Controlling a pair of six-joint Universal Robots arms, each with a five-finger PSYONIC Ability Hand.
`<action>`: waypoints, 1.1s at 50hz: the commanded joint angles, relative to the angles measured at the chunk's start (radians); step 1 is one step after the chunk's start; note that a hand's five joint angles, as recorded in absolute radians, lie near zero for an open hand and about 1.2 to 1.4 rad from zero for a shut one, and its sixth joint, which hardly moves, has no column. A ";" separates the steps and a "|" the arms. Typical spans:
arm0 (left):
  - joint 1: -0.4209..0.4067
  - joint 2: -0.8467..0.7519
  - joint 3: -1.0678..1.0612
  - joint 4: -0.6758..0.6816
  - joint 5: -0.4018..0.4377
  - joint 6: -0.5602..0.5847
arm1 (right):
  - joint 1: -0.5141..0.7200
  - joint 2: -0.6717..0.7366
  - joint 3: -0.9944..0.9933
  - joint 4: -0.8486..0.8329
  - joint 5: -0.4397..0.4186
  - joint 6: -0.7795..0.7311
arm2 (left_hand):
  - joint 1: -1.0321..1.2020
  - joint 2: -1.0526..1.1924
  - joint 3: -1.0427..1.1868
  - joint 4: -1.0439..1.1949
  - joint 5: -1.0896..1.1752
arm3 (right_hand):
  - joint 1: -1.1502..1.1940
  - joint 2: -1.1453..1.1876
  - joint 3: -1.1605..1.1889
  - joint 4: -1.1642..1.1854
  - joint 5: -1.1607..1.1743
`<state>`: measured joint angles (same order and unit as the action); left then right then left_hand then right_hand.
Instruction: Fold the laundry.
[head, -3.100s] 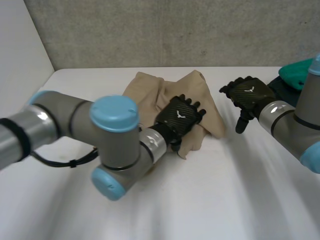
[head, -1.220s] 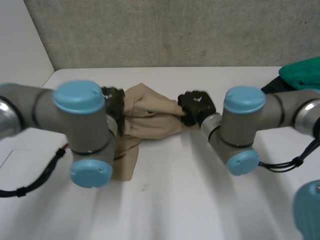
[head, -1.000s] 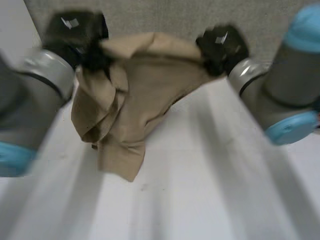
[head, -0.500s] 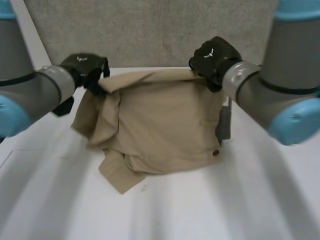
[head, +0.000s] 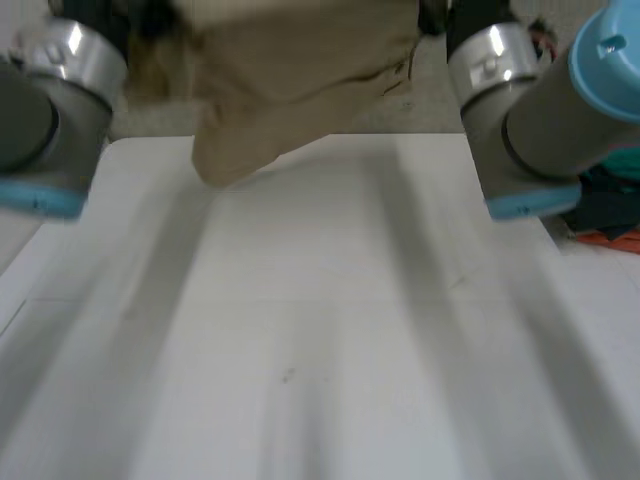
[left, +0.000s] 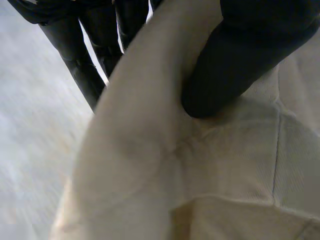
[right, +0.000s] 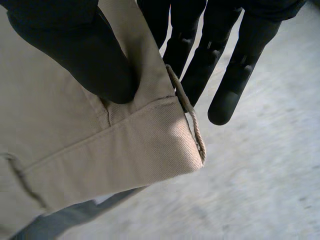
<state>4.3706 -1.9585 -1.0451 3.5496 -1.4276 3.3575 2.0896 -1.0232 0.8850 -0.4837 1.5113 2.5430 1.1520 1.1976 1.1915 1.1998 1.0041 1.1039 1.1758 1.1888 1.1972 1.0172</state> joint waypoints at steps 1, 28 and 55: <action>0.007 0.050 -0.423 -0.038 0.079 0.011 | 0.001 -0.054 0.291 0.166 -0.069 -0.003 | 0.244 0.199 0.205 0.196 0.218 | 0.292 0.220 0.207 0.199 0.205; -0.039 0.150 -0.829 -0.159 -0.143 0.221 | -0.011 0.031 0.600 0.313 0.015 0.016 | -0.947 -0.993 -0.987 -0.995 -0.974 | 0.292 0.220 0.207 0.199 0.205; -0.065 -0.097 -0.672 -0.130 -0.129 0.059 | 0.003 0.017 0.617 0.313 0.007 0.013 | -0.030 -0.076 -0.069 -0.078 -0.057 | 0.292 0.220 0.207 0.199 0.205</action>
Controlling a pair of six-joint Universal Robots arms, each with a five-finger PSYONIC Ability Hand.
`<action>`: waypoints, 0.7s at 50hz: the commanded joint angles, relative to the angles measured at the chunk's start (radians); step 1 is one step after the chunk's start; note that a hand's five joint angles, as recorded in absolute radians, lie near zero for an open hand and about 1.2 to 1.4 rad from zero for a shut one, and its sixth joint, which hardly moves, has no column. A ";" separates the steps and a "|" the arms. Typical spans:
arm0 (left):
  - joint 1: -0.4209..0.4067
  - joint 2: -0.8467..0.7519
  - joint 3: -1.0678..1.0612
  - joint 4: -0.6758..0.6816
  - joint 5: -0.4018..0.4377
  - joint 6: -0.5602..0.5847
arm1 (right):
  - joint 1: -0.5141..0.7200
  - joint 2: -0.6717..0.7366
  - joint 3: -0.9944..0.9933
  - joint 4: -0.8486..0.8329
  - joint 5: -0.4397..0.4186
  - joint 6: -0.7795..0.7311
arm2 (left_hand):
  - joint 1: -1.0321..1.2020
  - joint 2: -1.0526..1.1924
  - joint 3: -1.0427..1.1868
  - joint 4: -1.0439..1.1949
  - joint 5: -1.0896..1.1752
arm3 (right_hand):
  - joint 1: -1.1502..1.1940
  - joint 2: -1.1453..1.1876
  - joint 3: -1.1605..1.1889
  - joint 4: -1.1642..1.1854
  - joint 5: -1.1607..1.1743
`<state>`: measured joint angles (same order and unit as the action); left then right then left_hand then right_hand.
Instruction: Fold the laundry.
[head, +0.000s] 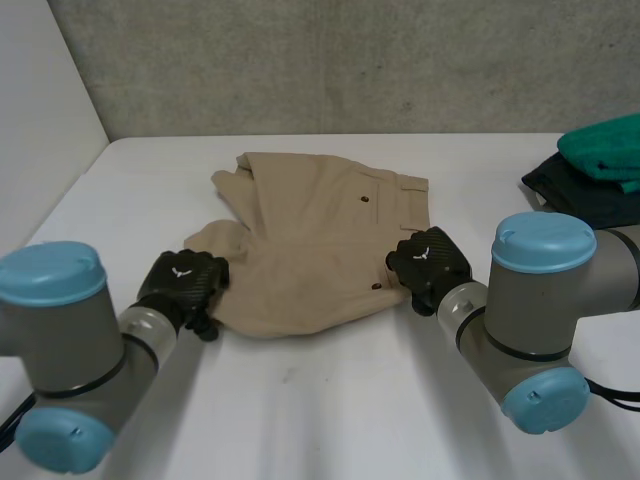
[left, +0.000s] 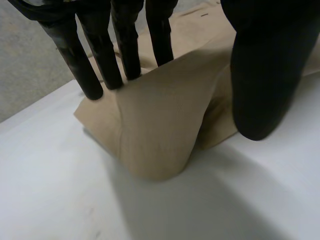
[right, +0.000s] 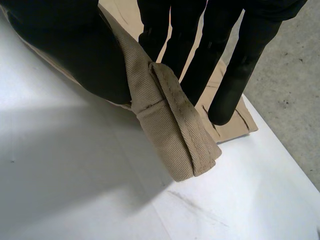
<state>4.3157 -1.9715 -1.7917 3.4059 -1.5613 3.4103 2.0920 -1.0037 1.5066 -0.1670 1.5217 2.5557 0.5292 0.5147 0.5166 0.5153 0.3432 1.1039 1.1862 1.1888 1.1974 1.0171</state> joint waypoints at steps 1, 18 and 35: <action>-0.010 -0.089 0.081 0.016 0.004 0.006 | 0.000 -0.003 -0.006 -0.003 -0.003 0.000 | 0.777 0.792 0.790 0.791 0.789 | 0.292 0.210 0.207 0.199 0.205; 0.025 0.576 0.274 -0.039 0.044 0.000 | -0.018 -0.419 -0.319 0.138 -0.017 -0.002 | 0.867 0.882 0.880 0.881 0.879 | 0.292 0.210 0.207 0.199 0.205; 0.065 0.194 0.899 -0.122 0.082 -0.029 | -0.010 -0.208 -0.727 0.118 0.003 0.130 | 0.867 0.882 0.880 0.881 0.879 | 0.292 0.210 0.207 0.199 0.205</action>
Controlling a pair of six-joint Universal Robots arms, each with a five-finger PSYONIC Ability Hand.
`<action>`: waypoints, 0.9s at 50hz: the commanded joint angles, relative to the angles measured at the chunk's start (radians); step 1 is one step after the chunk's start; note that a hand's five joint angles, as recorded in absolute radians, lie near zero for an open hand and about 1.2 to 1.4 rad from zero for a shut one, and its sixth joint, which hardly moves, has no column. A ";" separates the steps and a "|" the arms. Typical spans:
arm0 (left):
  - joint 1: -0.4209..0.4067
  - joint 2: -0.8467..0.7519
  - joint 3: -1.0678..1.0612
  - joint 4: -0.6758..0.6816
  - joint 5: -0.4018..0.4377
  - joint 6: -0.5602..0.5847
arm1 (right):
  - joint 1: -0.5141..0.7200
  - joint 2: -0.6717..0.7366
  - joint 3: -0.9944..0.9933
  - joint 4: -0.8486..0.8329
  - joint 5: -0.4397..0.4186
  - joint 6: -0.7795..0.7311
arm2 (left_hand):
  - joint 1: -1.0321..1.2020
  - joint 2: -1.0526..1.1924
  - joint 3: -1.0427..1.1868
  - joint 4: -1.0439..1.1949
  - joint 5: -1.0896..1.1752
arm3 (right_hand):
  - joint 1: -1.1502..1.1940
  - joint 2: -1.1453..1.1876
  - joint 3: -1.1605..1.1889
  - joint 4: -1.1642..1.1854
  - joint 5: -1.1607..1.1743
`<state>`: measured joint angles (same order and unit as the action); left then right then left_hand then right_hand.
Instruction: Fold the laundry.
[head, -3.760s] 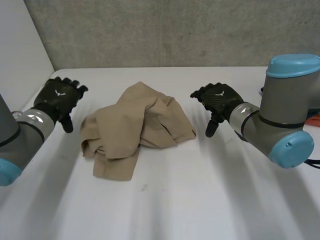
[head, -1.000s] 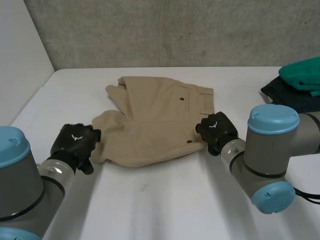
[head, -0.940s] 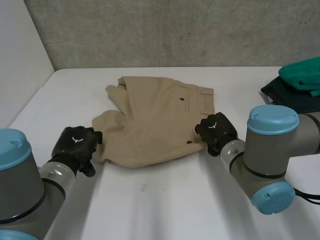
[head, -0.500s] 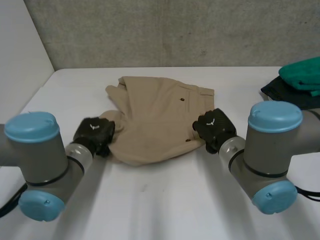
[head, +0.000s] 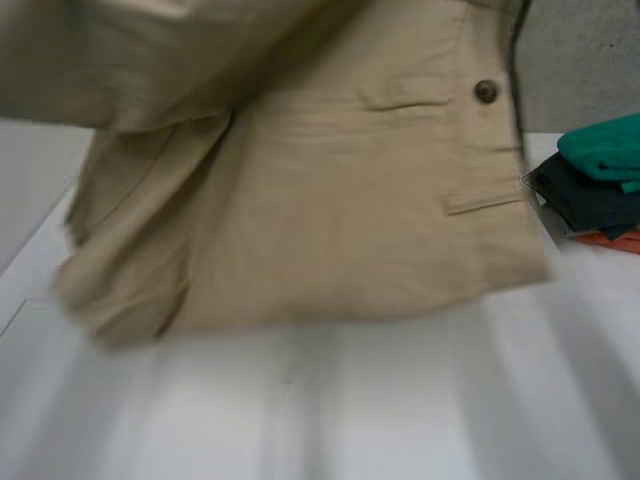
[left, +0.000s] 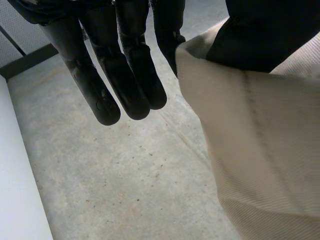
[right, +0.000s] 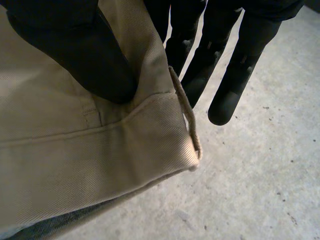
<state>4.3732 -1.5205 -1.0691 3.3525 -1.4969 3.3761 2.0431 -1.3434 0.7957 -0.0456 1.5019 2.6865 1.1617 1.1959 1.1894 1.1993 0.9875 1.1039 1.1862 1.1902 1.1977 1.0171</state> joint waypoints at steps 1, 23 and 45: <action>0.006 -0.286 0.187 -0.073 0.021 0.005 | 0.043 0.147 -0.006 -0.003 0.027 0.001 | 0.235 0.200 0.207 0.197 0.234 | 0.292 0.210 0.206 0.199 0.205; 0.060 -0.968 0.351 -0.036 -0.037 -0.003 | 0.063 0.780 -0.068 -0.358 0.313 -0.048 | -0.987 -1.021 -1.015 -1.025 -0.987 | -0.929 -1.012 -1.016 -1.023 -1.017; -0.089 -0.133 -0.639 -0.412 -0.051 0.207 | -0.080 0.202 0.479 0.384 -0.259 -0.292 | -0.969 -1.004 -0.997 -1.007 -0.970 | -0.874 -0.956 -0.960 -0.967 -0.961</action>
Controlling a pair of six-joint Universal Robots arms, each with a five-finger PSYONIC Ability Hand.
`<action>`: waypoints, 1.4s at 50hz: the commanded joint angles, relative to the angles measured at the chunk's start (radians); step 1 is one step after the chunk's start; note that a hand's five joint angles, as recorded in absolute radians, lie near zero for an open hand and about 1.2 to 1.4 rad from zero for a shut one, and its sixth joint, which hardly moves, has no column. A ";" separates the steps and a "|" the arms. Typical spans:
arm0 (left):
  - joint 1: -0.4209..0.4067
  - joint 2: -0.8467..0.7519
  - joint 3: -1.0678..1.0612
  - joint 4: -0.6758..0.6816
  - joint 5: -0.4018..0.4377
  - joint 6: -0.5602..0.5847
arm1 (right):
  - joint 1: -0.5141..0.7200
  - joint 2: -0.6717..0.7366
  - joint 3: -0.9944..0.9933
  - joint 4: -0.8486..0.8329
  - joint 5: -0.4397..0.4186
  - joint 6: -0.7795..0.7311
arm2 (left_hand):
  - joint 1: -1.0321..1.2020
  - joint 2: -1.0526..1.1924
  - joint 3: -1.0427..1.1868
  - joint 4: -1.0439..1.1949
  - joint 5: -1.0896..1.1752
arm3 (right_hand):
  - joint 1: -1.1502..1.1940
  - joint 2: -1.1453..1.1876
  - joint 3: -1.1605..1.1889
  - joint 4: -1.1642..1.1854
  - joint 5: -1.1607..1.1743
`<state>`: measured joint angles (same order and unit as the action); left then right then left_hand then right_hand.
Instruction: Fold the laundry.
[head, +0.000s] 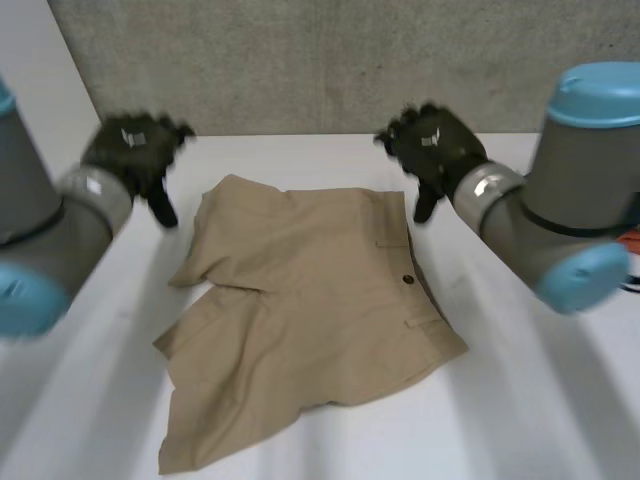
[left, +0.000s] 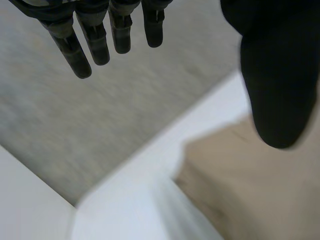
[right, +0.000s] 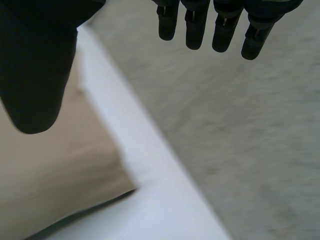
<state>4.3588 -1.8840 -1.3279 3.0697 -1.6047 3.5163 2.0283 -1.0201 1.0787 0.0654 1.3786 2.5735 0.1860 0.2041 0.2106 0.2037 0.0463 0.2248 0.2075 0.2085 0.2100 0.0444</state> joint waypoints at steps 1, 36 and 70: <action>-0.082 0.250 -0.420 -0.146 0.068 0.072 | -0.071 -0.126 0.217 0.304 -0.145 -0.208 | 0.053 0.035 0.029 0.036 0.019 | 0.020 0.037 0.036 0.035 0.026; -0.151 0.230 -0.783 0.087 0.002 0.066 | -0.198 -0.094 0.730 -0.309 -0.342 -0.299 | 0.277 0.259 0.252 0.259 0.242 | 1.171 1.189 1.188 1.186 1.177; -0.104 0.213 -0.840 0.222 0.023 0.270 | -0.166 -0.193 0.724 -0.150 -0.259 -0.251 | 1.210 1.192 1.186 1.193 1.175 | 1.171 1.189 1.188 1.186 1.177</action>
<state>4.2519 -1.7022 -2.1699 3.3202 -1.5889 3.7864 1.8638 -1.1723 1.8070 -0.1999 1.0999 2.3890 1.0940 1.1719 1.1775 1.1879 0.9985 1.0459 1.1707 1.1817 1.1954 0.9977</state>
